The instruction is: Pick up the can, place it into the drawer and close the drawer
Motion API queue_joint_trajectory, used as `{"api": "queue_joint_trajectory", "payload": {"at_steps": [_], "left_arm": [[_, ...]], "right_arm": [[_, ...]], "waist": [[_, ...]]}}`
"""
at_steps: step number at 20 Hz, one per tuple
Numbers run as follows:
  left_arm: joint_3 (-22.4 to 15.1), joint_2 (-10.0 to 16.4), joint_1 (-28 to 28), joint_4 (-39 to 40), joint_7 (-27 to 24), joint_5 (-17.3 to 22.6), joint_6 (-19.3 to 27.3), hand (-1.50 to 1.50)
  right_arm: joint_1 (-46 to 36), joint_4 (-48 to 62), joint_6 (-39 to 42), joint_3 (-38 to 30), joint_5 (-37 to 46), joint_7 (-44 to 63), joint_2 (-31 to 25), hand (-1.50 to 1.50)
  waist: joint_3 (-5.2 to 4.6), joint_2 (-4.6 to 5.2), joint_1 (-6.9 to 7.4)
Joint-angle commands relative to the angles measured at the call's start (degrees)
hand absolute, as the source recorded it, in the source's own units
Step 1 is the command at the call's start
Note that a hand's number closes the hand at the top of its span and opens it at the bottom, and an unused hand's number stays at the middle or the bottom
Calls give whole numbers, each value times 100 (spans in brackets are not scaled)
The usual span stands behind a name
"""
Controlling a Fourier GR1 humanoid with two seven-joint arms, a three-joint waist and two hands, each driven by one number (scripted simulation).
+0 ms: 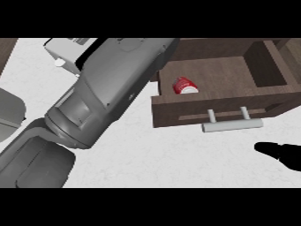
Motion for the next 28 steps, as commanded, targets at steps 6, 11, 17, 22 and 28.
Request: {"api": "queue_joint_trajectory", "payload": {"at_steps": [6,11,17,22,28], "left_arm": [[-14,0,-225,169,-127,189,-1,-150],[97,0,-431,395,-88,40,-46,-150],[34,1,-216,251,-146,19,-62,-150],[285,375,28,128,-154,48,-442,-150],[154,526,166,-110,30,-181,-381,-150]], "right_arm": [[-819,1368,-250,819,1781,-605,-355,-150],[-989,2210,-520,1205,2510,-820,-276,-150],[-1610,3739,-1073,1701,3573,-1083,-83,-150],[-2105,5000,-1797,1698,4013,-1430,205,-150],[-3099,6699,-2574,1334,4316,-1583,444,-150]], "waist": [[1,0,207],[-4,-73,371],[-5,-80,475],[-10,-115,622],[-9,-116,738]]}}
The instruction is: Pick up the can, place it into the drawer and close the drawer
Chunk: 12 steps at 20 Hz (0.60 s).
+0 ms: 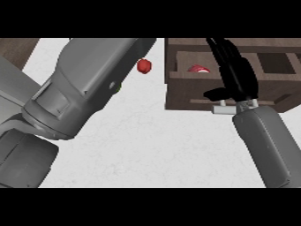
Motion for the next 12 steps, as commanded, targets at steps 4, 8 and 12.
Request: {"api": "queue_joint_trajectory", "payload": {"at_steps": [4,8,12], "left_arm": [[-34,474,219,-443,410,-110,-187,-150],[-55,616,491,-625,476,-170,-318,-150],[-176,757,897,-1058,666,-228,-387,-150]], "right_arm": [[-889,1758,-1284,-367,524,-166,158,-150],[-1388,2668,-1935,-609,564,-318,302,-150],[-2059,3223,-1959,-851,592,-220,79,-150]], "waist": [[-1,-30,151],[1,11,187],[-3,-28,355]]}}
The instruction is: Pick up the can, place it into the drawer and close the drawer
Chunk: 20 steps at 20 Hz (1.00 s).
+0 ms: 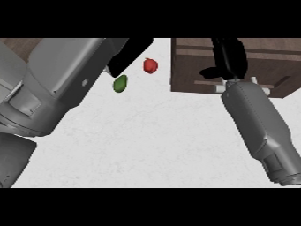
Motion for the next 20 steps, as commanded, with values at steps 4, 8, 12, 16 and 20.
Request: {"api": "queue_joint_trajectory", "payload": {"at_steps": [4,8,12,16,20], "left_arm": [[-114,355,556,-704,292,-116,-87,-150],[-150,532,678,-1013,495,-106,-263,-150],[-259,380,1056,-1408,416,-194,-25,-150],[-201,789,1293,-1765,599,-134,-276,-150],[-229,808,1454,-2077,687,-137,-219,-150]], "right_arm": [[-1041,1149,-391,-303,105,-4,-30,-150],[-1633,1539,-476,-402,213,206,-118,-150],[-1718,1794,-679,-507,112,-73,-47,-150],[-1906,1846,-586,-745,-143,-271,-74,-150],[-2015,1772,-367,-1148,-668,-835,-73,-150]], "waist": [[-3,1,96],[-5,41,271],[1,68,322],[2,35,332],[11,40,360]]}}
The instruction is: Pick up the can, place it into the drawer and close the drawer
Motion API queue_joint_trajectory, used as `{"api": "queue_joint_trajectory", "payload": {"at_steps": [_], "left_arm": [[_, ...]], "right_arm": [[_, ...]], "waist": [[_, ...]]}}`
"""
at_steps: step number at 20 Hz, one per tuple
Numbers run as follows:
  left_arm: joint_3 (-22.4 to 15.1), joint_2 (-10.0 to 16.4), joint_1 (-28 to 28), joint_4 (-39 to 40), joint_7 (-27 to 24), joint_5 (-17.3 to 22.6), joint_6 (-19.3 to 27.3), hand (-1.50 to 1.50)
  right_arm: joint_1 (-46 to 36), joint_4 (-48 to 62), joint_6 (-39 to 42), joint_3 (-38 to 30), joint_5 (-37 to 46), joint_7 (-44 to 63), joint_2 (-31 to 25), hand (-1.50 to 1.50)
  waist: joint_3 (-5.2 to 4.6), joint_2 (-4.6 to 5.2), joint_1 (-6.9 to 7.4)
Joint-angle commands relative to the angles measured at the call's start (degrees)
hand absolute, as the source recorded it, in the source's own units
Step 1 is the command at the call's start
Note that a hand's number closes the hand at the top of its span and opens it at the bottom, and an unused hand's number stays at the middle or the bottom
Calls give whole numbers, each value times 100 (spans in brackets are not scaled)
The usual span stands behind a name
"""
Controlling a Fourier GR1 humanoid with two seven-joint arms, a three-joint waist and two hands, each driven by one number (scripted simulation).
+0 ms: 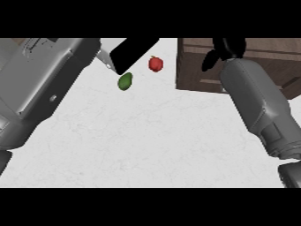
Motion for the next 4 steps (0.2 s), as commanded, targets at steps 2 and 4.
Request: {"api": "queue_joint_trajectory", "payload": {"at_steps": [2,4], "left_arm": [[-24,143,282,-440,22,-18,-55,-150],[-87,108,489,-652,122,-61,130,-150]], "right_arm": [[-591,-72,-114,-504,-514,-253,-3,-150],[-665,-83,25,-573,-603,-411,-8,-150]], "waist": [[-29,-19,145],[-31,-79,61]]}}
